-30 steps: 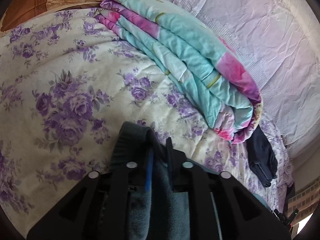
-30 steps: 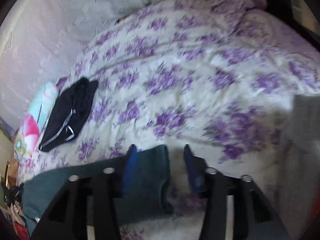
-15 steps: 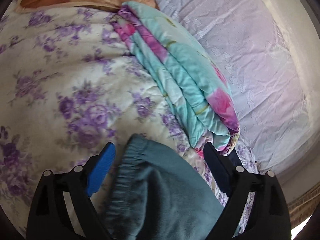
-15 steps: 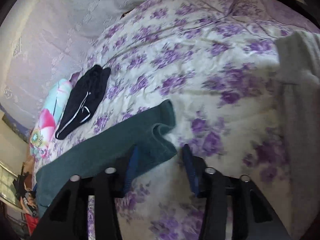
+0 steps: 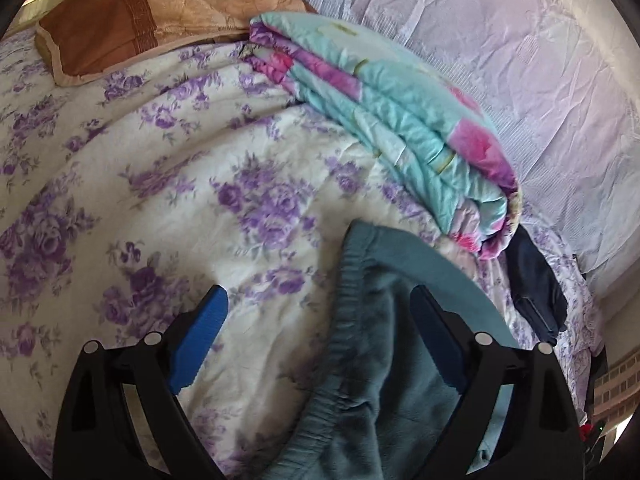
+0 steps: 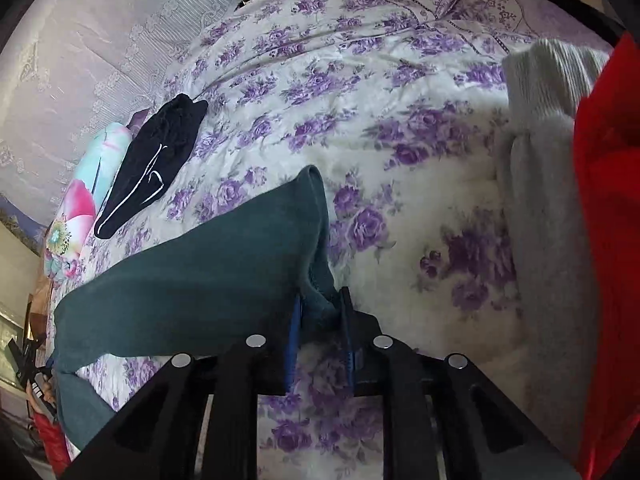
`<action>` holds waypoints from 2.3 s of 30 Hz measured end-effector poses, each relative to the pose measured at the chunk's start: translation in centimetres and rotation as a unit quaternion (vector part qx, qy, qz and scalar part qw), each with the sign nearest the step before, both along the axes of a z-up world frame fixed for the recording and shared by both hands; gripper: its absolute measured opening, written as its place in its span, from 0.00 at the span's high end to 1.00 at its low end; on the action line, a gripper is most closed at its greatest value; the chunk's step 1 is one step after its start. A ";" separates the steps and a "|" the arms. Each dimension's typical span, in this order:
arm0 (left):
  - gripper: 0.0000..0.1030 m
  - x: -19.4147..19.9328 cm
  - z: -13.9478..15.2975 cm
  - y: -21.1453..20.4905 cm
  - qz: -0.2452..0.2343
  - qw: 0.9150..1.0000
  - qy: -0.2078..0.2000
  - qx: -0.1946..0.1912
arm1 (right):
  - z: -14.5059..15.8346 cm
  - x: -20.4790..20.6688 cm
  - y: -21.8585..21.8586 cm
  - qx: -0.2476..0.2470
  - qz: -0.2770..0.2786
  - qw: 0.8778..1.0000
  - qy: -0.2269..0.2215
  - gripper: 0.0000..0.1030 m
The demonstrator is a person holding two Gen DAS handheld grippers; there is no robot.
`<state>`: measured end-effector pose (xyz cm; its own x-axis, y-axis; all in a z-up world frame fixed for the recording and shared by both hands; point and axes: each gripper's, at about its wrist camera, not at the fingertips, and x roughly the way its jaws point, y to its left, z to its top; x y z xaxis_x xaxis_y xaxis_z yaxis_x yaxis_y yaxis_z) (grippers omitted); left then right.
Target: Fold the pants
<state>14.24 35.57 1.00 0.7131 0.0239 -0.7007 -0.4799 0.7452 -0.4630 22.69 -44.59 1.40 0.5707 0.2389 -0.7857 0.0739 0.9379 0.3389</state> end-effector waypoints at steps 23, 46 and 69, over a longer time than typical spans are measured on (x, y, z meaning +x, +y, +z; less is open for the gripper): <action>0.11 -4.5 -0.3 -2.5 -0.075 0.976 0.093 0.183 | 0.7 -3.7 34.2 -0.116 0.276 0.951 -0.083 0.30; 0.10 6.8 -2.3 -1.2 -0.099 0.993 0.059 0.018 | -2.2 -4.6 47.9 -0.130 0.440 0.888 -0.040 0.03; 0.56 9.3 -2.7 -0.1 -0.214 0.976 -0.025 -0.015 | 1.6 8.1 38.8 -0.140 0.450 0.878 -0.086 0.48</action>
